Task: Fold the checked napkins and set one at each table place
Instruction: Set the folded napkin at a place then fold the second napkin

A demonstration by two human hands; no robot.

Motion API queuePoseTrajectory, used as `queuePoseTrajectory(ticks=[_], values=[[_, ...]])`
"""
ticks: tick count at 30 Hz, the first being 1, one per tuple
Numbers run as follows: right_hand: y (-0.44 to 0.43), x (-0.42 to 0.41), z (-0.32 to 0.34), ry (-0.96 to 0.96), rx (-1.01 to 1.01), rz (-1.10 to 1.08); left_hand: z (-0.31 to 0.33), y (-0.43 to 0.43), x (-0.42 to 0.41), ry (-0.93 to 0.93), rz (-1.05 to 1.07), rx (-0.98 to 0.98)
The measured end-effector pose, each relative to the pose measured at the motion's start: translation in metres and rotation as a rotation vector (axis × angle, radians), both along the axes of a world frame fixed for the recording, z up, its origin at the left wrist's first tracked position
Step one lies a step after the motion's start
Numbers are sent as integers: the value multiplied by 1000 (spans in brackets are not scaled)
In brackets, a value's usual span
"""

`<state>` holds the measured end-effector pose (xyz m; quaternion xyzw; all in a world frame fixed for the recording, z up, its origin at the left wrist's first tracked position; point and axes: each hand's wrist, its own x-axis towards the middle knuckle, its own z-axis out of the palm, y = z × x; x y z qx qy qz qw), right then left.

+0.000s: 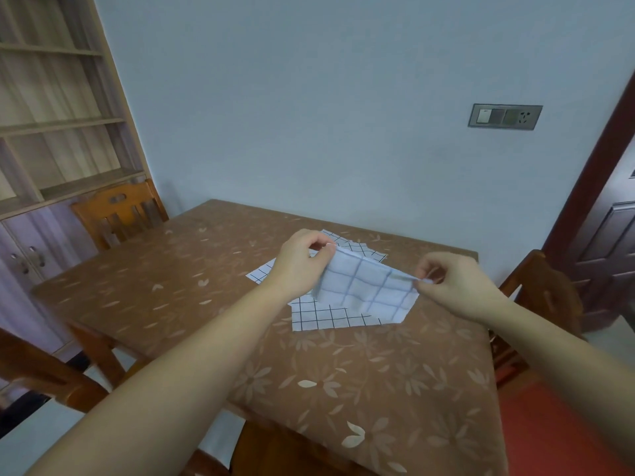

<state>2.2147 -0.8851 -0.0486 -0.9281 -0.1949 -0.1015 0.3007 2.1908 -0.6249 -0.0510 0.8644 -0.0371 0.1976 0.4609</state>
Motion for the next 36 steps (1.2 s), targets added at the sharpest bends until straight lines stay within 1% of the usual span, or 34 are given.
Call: queuePoseTrajectory(ticks=[3,4,5,8,11,14,18,25,28,31,32,33,34,35,36], values=[[4,-2,-4,129,-213,63,2,-7,-1,12,-61,-54],[6,-2,-6,174,-244,95,4,-10,-2,21,-91,-47],[9,-3,-8,218,-230,130,5,-13,-3,31,-118,-27],[25,-9,-7,289,-54,226,9,-22,-5,55,-198,33],[46,-17,3,238,75,303,10,-27,-8,39,-234,7],[57,-26,11,181,196,314,12,-27,-9,5,-191,-28],[61,-30,15,155,231,284,16,-25,-13,-61,-146,-53],[56,-32,10,162,207,212,13,-12,-7,-129,-49,-121],[51,-34,10,234,220,197,12,3,1,-139,36,-144],[47,-38,13,315,259,219,12,8,1,-116,32,-141],[46,-39,14,320,262,221,14,6,-2,-99,30,-175],[45,-39,15,322,276,226,16,4,-4,-63,25,-262],[43,-38,16,325,305,233,20,2,-7,5,14,-405],[41,-38,17,330,344,236,24,1,-9,121,-10,-599],[40,-37,19,337,390,234,25,1,-9,250,-54,-834]])
